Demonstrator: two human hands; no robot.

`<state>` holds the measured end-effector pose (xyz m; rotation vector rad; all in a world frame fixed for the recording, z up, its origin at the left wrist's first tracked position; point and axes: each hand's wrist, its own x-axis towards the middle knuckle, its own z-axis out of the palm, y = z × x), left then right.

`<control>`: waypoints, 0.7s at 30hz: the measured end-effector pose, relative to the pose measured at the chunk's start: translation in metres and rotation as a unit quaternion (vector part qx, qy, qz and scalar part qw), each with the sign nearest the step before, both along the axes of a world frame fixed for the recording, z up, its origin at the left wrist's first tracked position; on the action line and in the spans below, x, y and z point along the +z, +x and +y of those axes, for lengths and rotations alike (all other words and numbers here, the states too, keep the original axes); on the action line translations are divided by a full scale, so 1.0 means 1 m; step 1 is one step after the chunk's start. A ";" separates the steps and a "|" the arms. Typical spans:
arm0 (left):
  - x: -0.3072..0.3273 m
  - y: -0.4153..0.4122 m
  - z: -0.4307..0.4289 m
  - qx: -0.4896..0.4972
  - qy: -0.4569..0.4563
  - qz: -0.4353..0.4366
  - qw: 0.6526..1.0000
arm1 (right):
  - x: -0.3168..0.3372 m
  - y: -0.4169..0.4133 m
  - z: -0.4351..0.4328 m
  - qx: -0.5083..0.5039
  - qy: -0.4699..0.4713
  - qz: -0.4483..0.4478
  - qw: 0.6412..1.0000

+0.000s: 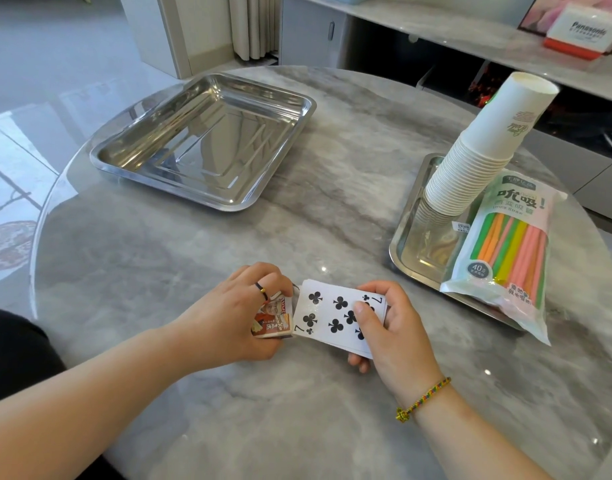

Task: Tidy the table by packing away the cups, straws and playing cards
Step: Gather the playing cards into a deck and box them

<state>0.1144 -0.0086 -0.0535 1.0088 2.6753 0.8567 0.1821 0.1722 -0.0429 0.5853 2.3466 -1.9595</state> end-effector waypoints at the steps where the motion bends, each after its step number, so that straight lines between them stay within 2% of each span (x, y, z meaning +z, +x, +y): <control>1: 0.000 0.000 0.000 -0.001 0.000 0.005 1.000 | 0.000 0.000 -0.001 -0.001 -0.001 0.002 1.000; 13: -0.001 0.000 0.002 -0.001 -0.040 0.022 0.999 | -0.001 0.000 0.001 0.028 0.007 0.001 1.000; 21: 0.003 0.003 0.001 -0.058 -0.033 -0.004 0.998 | 0.000 -0.003 0.007 0.094 0.011 -0.023 0.995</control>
